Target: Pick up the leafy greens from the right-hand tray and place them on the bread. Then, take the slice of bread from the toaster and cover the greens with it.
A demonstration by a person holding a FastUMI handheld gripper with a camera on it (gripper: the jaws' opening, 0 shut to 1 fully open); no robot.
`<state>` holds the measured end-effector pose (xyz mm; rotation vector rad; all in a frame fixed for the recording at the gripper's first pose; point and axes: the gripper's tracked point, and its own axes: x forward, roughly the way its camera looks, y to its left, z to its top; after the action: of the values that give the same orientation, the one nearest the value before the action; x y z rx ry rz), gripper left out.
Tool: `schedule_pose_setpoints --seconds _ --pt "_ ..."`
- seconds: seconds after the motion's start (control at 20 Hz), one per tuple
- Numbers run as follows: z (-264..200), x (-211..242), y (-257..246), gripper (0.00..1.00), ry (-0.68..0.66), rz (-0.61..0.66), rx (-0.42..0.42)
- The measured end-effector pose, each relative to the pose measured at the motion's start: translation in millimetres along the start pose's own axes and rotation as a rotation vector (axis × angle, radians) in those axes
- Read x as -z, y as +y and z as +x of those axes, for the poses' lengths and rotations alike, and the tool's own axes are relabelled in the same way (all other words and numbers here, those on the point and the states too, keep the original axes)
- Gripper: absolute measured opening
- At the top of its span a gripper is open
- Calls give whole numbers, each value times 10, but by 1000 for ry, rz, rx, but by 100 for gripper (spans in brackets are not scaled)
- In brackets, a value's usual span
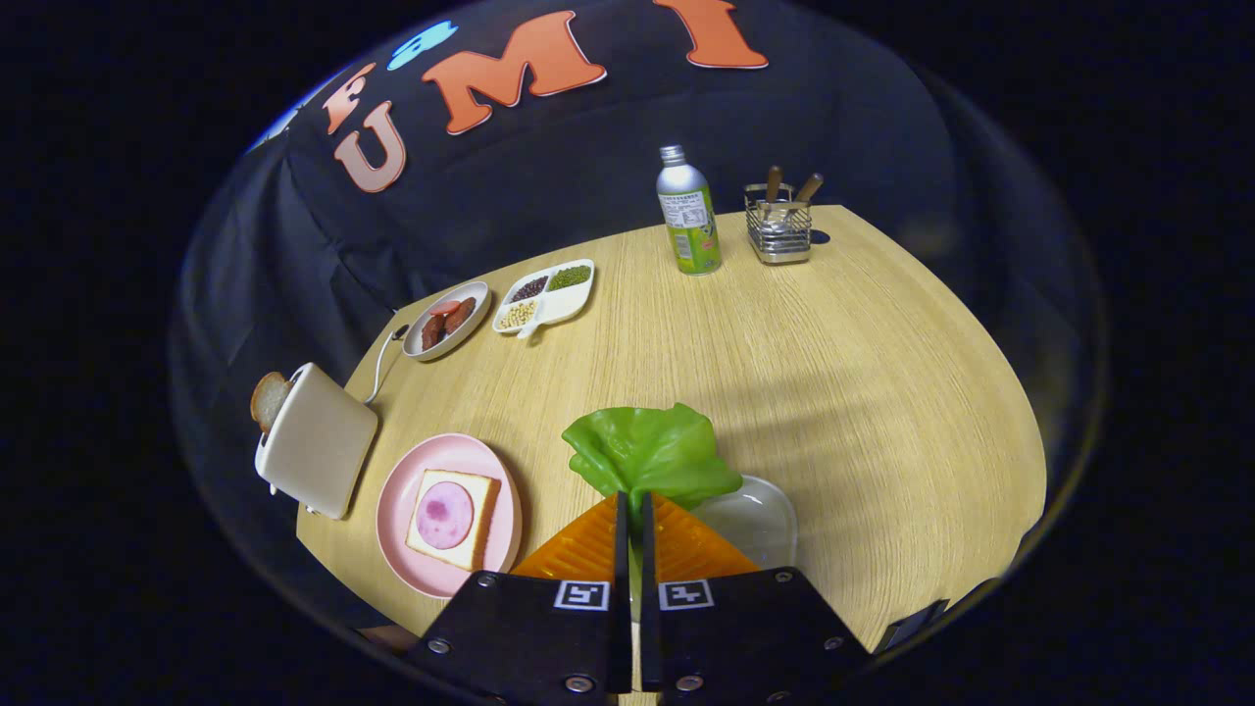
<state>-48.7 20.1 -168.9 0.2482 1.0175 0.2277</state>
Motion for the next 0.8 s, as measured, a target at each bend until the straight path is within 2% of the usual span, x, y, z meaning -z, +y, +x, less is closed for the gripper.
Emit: schedule_pose_setpoints --seconds 0.4,0.8 --pt "-105 -66 621 4 -39 -106 -106" --pt "-32 42 1269 4 -14 -199 -227"
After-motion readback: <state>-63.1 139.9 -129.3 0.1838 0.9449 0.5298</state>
